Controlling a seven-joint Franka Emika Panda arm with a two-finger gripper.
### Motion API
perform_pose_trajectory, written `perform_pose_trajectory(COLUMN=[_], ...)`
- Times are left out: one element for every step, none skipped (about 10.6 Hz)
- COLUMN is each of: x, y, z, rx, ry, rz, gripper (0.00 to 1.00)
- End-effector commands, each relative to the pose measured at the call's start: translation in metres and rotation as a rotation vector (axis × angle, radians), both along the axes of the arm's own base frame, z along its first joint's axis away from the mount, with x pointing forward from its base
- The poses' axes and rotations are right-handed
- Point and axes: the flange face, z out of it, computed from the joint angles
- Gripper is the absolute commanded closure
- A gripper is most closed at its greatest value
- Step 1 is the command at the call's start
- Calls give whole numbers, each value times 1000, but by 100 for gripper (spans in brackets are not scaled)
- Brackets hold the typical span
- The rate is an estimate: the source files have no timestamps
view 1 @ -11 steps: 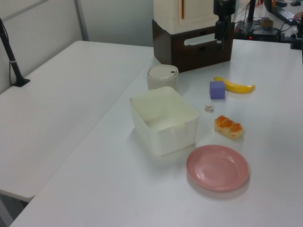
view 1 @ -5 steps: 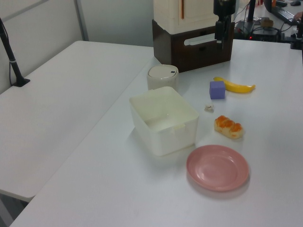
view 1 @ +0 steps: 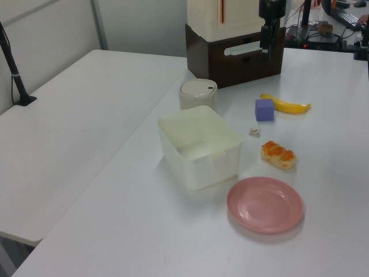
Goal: Open the trash can
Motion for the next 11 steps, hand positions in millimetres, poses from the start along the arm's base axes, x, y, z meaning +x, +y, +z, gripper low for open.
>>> perform_pose_trajectory(x=[7, 11, 17, 24, 33, 42, 53, 65, 77, 87, 97], y=[3, 4, 5, 8, 7, 9, 8, 10, 11, 12, 18], z=[1, -5, -9, -9, -15, -20, -28, -36, -50, -64, -73], rx=[17, 16, 14, 12, 8, 5, 5, 4, 6, 16, 18], ry=[-64, -73, -105, -148, -183, -219, -259, -306, -348, -379, -407], rz=[9, 8, 9, 23, 25, 27, 23, 12, 7, -4, -12], gripper=[0, 4, 13, 33, 55, 71, 82, 93, 97, 99, 99])
